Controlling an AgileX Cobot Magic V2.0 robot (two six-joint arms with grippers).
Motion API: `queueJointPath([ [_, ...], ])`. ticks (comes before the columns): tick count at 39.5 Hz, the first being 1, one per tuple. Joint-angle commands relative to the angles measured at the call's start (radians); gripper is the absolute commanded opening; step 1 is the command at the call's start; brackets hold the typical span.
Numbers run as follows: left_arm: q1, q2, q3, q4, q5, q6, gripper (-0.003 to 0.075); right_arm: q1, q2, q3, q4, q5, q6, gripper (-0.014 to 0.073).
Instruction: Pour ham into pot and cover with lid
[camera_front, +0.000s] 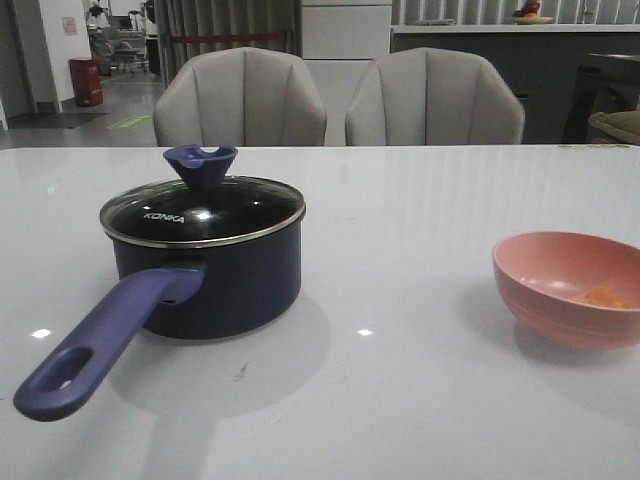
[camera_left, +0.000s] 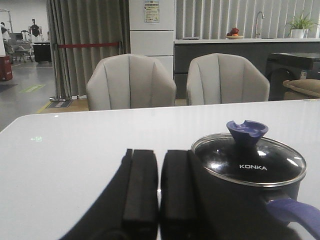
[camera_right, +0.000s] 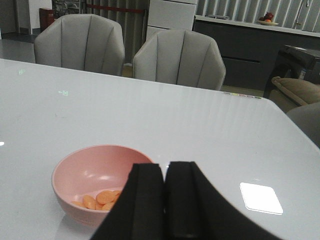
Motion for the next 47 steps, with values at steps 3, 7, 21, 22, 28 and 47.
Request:
queueJointPath([
  [3,-0.006,-0.018,0.021,-0.001,-0.071,-0.001,0.0112,-0.008,-0.015,-0.006,-0.011,-0.073,-0.005,0.0132],
  [7,-0.006,-0.018,0.021,-0.001,-0.071,-0.001,0.0112,-0.008,-0.015,-0.006,-0.011,-0.073,-0.005,0.0132],
  [21,-0.006,-0.018,0.021,-0.001,-0.071,-0.001,0.0112,-0.008,-0.015,-0.006,-0.011,-0.073,-0.005,0.0132],
  [22,-0.006,-0.018,0.021,-0.001,-0.071,-0.001,0.0112,-0.008,-0.015,-0.006,-0.011,-0.073,-0.005,0.0132],
  [28,-0.006,-0.018,0.021,-0.001,-0.071,-0.001,0.0112,-0.008,-0.015,-0.006,-0.011,-0.073,-0.005,0.0132],
  [47,-0.006,0.004,-0.107,-0.074,-0.118,-0.001,0.0112,-0.007,-0.020,-0.006,-0.011,-0.073,-0.005,0.0132],
])
